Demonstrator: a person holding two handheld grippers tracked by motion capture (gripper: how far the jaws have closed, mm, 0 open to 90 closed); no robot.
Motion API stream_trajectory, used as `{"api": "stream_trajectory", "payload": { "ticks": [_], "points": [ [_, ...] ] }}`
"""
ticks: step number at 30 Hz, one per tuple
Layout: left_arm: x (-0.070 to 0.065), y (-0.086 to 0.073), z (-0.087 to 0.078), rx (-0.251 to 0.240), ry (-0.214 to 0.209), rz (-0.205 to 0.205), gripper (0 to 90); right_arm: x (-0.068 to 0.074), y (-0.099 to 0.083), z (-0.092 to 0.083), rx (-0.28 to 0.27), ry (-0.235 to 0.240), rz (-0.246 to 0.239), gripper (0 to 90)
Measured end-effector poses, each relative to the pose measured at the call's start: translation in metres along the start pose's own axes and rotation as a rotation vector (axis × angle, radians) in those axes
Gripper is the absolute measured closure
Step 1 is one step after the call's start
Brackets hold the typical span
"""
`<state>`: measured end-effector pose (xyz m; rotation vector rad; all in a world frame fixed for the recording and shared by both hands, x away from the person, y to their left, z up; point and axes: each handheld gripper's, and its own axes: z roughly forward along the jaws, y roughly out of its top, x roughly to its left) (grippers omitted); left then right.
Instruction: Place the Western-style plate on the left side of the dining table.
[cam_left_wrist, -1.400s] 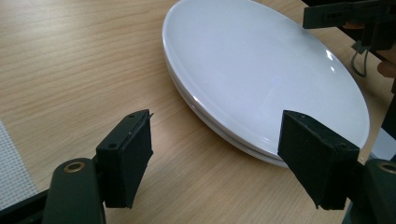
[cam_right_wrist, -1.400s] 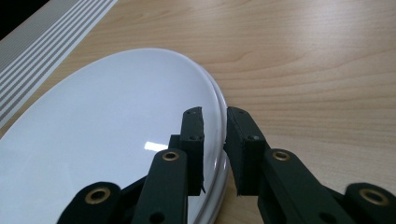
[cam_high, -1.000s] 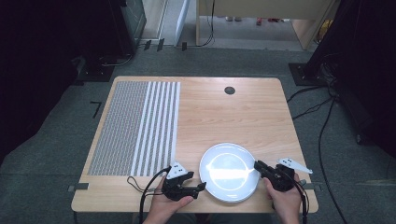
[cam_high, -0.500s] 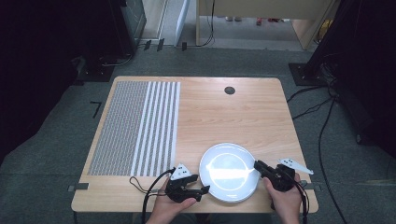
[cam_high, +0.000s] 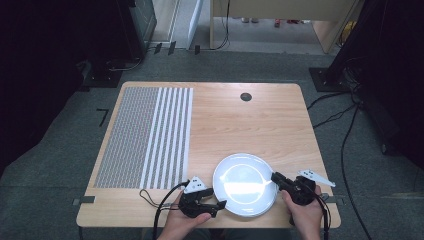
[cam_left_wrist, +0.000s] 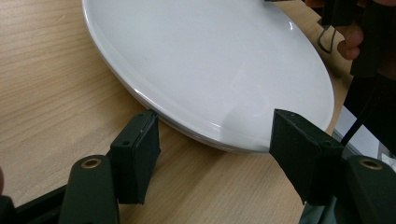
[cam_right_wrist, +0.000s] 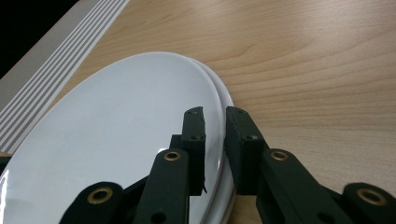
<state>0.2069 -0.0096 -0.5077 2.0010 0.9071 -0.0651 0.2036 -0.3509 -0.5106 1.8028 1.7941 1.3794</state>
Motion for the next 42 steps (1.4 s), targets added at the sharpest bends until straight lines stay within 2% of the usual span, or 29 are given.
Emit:
{"api": "stream_trajectory", "payload": {
  "ticks": [17, 33, 36, 37, 38, 39, 40, 42],
  "points": [
    [0.002, 0.000, -0.002, 0.002, 0.010, -0.011, 33.2, 0.006, -0.002, 0.005, 0.027, 0.047, -0.019, 78.2],
    [0.007, 0.001, -0.009, -0.014, 0.019, -0.024, 33.3, 0.010, -0.004, 0.009, 0.055, 0.109, -0.001, 78.0],
    [0.011, 0.001, -0.013, -0.019, 0.017, -0.036, 33.5, 0.012, -0.005, 0.010, 0.047, 0.137, 0.006, 78.7],
    [0.012, 0.001, -0.015, -0.017, 0.008, -0.039, 34.5, 0.012, -0.005, 0.010, 0.042, 0.173, 0.018, 78.9],
    [0.013, 0.001, -0.015, -0.014, 0.005, -0.038, 34.9, 0.014, -0.005, 0.011, 0.043, 0.248, 0.065, 78.7],
    [0.013, 0.001, -0.016, -0.014, 0.006, -0.032, 35.8, 0.018, -0.006, 0.013, 0.043, 0.278, 0.072, 77.8],
    [0.013, 0.001, -0.016, -0.016, 0.012, -0.026, 35.8, 0.018, -0.006, 0.013, 0.043, 0.278, 0.072, 77.8],
    [0.012, 0.001, -0.016, -0.012, 0.042, -0.020, 36.4, 0.022, -0.009, 0.017, 0.059, 0.256, 0.035, 78.5]
  ]
}}
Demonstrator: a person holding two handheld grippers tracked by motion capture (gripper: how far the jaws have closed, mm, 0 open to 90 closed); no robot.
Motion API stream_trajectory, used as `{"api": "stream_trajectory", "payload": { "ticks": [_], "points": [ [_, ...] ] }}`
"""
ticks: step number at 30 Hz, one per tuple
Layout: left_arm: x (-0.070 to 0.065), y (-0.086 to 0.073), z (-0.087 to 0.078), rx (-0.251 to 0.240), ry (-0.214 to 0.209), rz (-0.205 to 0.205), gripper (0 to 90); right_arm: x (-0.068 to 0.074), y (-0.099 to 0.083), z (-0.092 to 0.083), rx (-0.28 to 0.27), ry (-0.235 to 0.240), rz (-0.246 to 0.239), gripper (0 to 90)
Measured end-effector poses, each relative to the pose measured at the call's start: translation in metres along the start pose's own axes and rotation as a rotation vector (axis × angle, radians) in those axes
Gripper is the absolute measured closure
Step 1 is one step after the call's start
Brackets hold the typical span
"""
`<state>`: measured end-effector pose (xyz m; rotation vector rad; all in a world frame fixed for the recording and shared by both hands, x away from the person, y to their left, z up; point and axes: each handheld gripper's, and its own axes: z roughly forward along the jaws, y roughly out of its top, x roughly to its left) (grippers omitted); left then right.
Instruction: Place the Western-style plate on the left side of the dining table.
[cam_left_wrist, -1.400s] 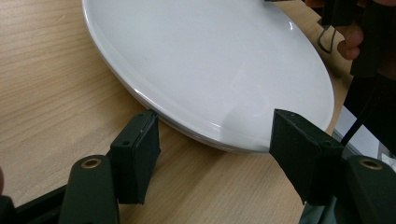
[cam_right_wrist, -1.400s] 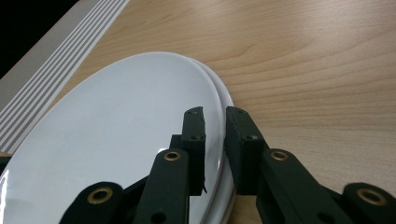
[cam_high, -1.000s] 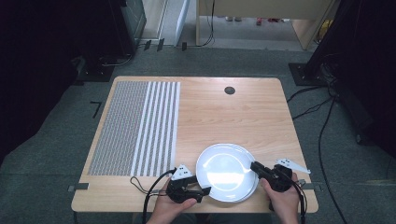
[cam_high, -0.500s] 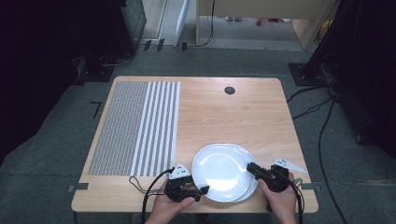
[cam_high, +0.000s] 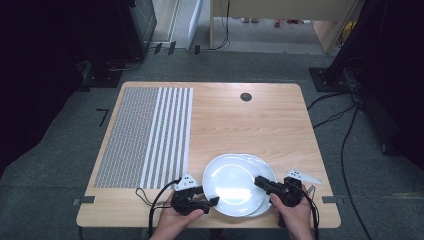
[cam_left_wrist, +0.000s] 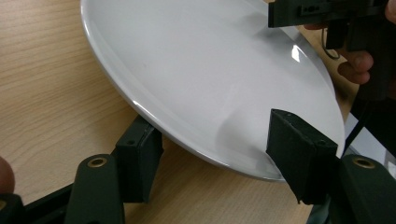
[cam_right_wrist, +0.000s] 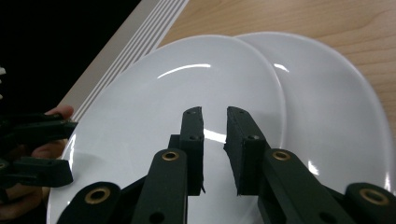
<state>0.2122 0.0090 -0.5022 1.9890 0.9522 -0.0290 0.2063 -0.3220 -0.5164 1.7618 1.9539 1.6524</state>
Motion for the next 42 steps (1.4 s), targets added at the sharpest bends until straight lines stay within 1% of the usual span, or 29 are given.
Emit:
{"api": "stream_trajectory", "payload": {
  "ticks": [1, 2, 4, 5, 6, 8, 9, 10, 12, 14, 15, 17, 18, 19, 20, 21, 23, 25, 26, 28, 32, 37, 38, 39, 42],
  "points": [
    [0.000, 0.000, 0.000, 0.000, 0.000, 0.000, 36.6, 0.000, 0.000, -0.001, -0.018, -0.012, -0.003, 78.8],
    [0.001, 0.000, 0.000, 0.001, 0.010, -0.006, 36.6, 0.000, 0.000, -0.001, -0.018, -0.012, -0.003, 78.8],
    [0.006, 0.000, -0.001, -0.002, 0.008, -0.047, 36.0, -0.001, 0.004, -0.008, -0.076, -0.030, 0.009, 78.9],
    [0.008, 0.000, -0.002, -0.005, 0.011, -0.059, 36.0, -0.002, 0.006, -0.012, -0.110, -0.057, 0.010, 78.4],
    [0.009, 0.000, -0.002, -0.007, 0.012, -0.066, 36.0, -0.003, 0.007, -0.015, -0.120, -0.098, -0.005, 77.7],
    [0.012, 0.001, -0.004, -0.012, 0.017, -0.076, 36.3, -0.007, 0.007, -0.016, -0.094, -0.151, -0.025, 76.1],
    [0.013, 0.001, -0.005, -0.015, 0.022, -0.079, 36.5, -0.010, 0.006, -0.015, -0.080, -0.160, -0.015, 75.6],
    [0.014, 0.001, -0.007, -0.018, 0.027, -0.084, 37.5, -0.014, 0.003, -0.012, -0.057, -0.149, 0.025, 74.3],
    [0.015, 0.002, -0.009, -0.021, 0.028, -0.087, 38.2, -0.014, 0.003, -0.010, -0.052, -0.148, 0.033, 74.0],
    [0.016, 0.002, -0.010, -0.023, 0.021, -0.086, 40.9, -0.014, 0.001, -0.007, -0.041, -0.133, 0.047, 73.2],
    [0.016, 0.002, -0.011, -0.024, 0.014, -0.086, 43.2, -0.015, 0.001, -0.005, -0.036, -0.133, 0.051, 73.2],
    [0.017, 0.003, -0.012, -0.026, -0.007, -0.088, 49.1, -0.016, 0.000, -0.004, -0.027, -0.138, 0.061, 73.7],
    [0.019, 0.003, -0.013, -0.023, -0.037, -0.094, 54.6, -0.018, 0.000, -0.004, -0.031, -0.126, 0.087, 74.1],
    [0.019, 0.003, -0.013, -0.023, -0.037, -0.094, 56.5, -0.019, 0.000, -0.003, -0.031, -0.118, 0.099, 74.8],
    [0.020, 0.004, -0.013, -0.021, -0.053, -0.098, 56.5, -0.019, 0.000, -0.003, -0.031, -0.118, 0.099, 74.8],
    [0.021, 0.004, -0.013, -0.017, -0.065, -0.103, 58.1, -0.019, -0.001, -0.003, -0.027, -0.110, 0.115, 75.2],
    [0.025, 0.004, -0.014, -0.013, -0.090, -0.119, 59.2, -0.019, -0.002, -0.002, -0.022, -0.091, 0.131, 76.0],
    [0.030, 0.004, -0.015, -0.011, -0.116, -0.145, 60.8, -0.018, -0.002, 0.000, -0.018, -0.083, 0.136, 76.4],
    [0.032, 0.005, -0.016, -0.009, -0.129, -0.158, 61.6, -0.018, -0.003, 0.000, -0.020, -0.087, 0.132, 76.9],
    [0.035, 0.005, -0.017, -0.012, -0.129, -0.167, 62.9, -0.017, -0.003, 0.001, -0.018, -0.085, 0.136, 78.3],
    [0.037, 0.006, -0.021, -0.022, -0.108, -0.173, 65.8, -0.017, -0.003, 0.001, -0.012, -0.069, 0.155, 79.1],
    [0.039, 0.005, -0.021, -0.025, -0.108, -0.181, 67.0, -0.016, -0.004, 0.003, -0.016, -0.062, 0.153, 78.3],
    [0.039, 0.005, -0.021, -0.025, -0.108, -0.182, 67.1, -0.017, -0.004, 0.003, -0.015, -0.050, 0.153, 78.7],
    [0.039, 0.005, -0.021, -0.025, -0.109, -0.184, 67.1, -0.017, -0.004, 0.003, -0.015, -0.050, 0.153, 78.7],
    [0.040, 0.005, -0.021, -0.020, -0.105, -0.188, 67.5, -0.018, -0.004, 0.002, -0.021, -0.033, 0.181, 80.7]
  ]
}}
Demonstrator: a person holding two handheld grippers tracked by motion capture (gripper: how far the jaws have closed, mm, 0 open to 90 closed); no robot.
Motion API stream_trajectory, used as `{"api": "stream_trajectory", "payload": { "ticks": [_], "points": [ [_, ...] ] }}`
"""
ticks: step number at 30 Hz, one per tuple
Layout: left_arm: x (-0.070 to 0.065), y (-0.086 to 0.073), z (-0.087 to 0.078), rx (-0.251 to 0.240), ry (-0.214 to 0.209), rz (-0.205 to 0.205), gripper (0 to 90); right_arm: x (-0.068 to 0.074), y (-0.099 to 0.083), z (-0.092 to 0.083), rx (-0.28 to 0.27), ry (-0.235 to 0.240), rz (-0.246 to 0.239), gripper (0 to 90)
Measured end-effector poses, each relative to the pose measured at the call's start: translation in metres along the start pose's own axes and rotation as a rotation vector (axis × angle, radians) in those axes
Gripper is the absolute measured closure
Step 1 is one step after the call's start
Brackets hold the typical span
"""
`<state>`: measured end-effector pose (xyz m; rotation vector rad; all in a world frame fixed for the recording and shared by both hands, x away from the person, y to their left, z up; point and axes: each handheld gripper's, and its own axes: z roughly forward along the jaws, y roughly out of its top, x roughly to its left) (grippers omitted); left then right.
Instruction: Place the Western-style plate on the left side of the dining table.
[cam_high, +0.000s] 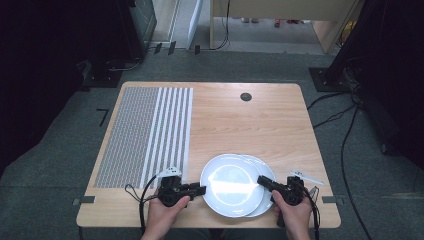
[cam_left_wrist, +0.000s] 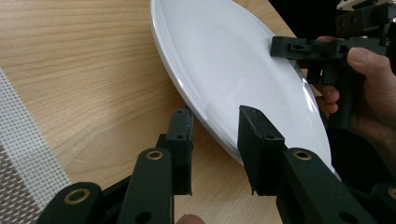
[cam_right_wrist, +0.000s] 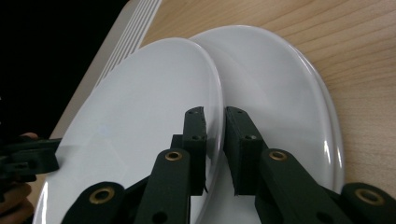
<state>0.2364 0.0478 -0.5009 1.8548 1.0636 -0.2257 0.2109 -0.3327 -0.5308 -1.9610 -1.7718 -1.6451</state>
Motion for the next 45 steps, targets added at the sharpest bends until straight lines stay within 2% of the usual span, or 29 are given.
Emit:
{"api": "stream_trajectory", "payload": {
  "ticks": [3, 8, 12, 16, 18, 24, 28, 33, 37, 38, 45],
  "points": [
    [0.001, -0.001, 0.000, 0.003, 0.001, -0.004, 68.0, 0.000, 0.001, -0.002, -0.019, 0.026, 0.031, 82.5],
    [-0.001, -0.001, -0.001, -0.005, -0.009, -0.003, 71.2, 0.001, 0.001, -0.004, -0.051, 0.050, 0.046, 84.8],
    [-0.001, -0.001, -0.001, -0.002, -0.010, -0.005, 71.9, 0.001, 0.002, -0.006, -0.074, 0.084, 0.089, 87.0],
    [-0.001, -0.001, -0.001, -0.004, -0.010, -0.006, 72.1, 0.003, 0.001, -0.006, -0.077, 0.066, 0.097, 86.9],
    [-0.001, -0.001, -0.001, -0.004, -0.011, -0.005, 72.0, 0.002, 0.001, -0.006, -0.066, 0.057, 0.122, 86.9],
    [0.000, -0.001, -0.003, -0.006, -0.008, -0.012, 72.2, 0.002, 0.002, -0.006, -0.055, 0.075, 0.170, 87.8],
    [0.002, 0.000, -0.004, -0.009, -0.010, -0.027, 73.2, 0.005, 0.003, -0.007, -0.060, 0.079, 0.158, 87.9],
    [0.002, 0.001, -0.009, -0.028, -0.021, -0.020, 74.0, 0.009, 0.003, -0.008, -0.058, 0.078, 0.163, 87.8],
    [0.002, 0.005, -0.017, -0.054, -0.032, -0.030, 74.7, 0.020, 0.007, -0.010, -0.073, 0.075, 0.135, 87.8],
    [0.003, 0.006, -0.019, -0.059, -0.029, -0.030, 75.0, 0.028, 0.010, -0.010, -0.076, 0.083, 0.120, 87.9],
    [0.008, 0.014, -0.039, -0.101, -0.001, -0.033, 75.3, 0.044, 0.018, -0.001, -0.073, 0.093, 0.106, 87.9]
  ]
}}
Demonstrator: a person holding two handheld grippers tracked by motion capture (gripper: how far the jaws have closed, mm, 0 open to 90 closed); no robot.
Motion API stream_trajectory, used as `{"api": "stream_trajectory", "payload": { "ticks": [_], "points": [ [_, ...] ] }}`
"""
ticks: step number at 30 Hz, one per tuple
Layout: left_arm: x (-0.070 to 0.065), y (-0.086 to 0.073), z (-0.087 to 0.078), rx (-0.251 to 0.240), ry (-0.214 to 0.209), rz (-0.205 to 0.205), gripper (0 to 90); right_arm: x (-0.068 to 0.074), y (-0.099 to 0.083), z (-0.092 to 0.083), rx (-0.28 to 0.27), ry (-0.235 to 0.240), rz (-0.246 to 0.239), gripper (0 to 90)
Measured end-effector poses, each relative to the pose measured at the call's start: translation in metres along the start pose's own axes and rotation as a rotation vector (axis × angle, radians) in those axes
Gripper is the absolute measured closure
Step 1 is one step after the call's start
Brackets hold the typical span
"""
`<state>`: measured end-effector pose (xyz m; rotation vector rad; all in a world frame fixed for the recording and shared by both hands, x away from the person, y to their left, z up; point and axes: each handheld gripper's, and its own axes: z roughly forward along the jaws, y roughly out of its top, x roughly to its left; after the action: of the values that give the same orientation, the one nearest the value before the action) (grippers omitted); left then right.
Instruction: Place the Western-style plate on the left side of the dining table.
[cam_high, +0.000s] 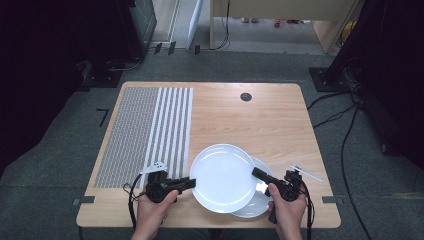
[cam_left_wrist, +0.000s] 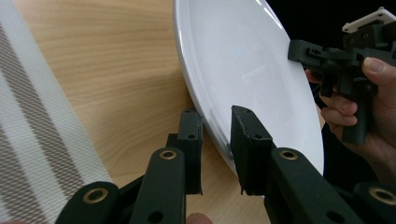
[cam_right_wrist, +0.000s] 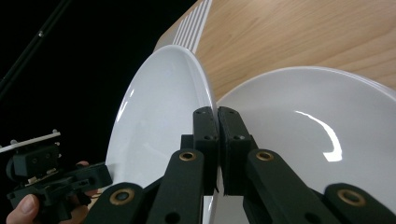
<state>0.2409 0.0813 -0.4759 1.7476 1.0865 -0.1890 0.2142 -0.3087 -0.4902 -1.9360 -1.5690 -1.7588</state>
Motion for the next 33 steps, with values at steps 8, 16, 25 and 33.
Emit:
{"api": "stream_trajectory", "payload": {
  "ticks": [8, 16, 25, 33],
  "points": [
    [0.010, 0.011, -0.021, -0.041, 0.036, -0.018, 75.5, 0.020, 0.008, 0.025, 0.013, 0.025, -0.001, 88.0],
    [0.030, 0.021, -0.044, -0.058, 0.072, -0.038, 75.8, 0.036, 0.009, 0.060, 0.050, 0.048, 0.012, 88.1],
    [0.051, 0.036, -0.067, -0.083, 0.097, -0.063, 77.0, 0.050, 0.009, 0.089, 0.079, 0.068, 0.042, 88.1],
    [0.071, 0.047, -0.086, -0.110, 0.119, -0.100, 77.1, 0.071, 0.014, 0.113, 0.091, 0.068, 0.025, 88.3]
  ]
}}
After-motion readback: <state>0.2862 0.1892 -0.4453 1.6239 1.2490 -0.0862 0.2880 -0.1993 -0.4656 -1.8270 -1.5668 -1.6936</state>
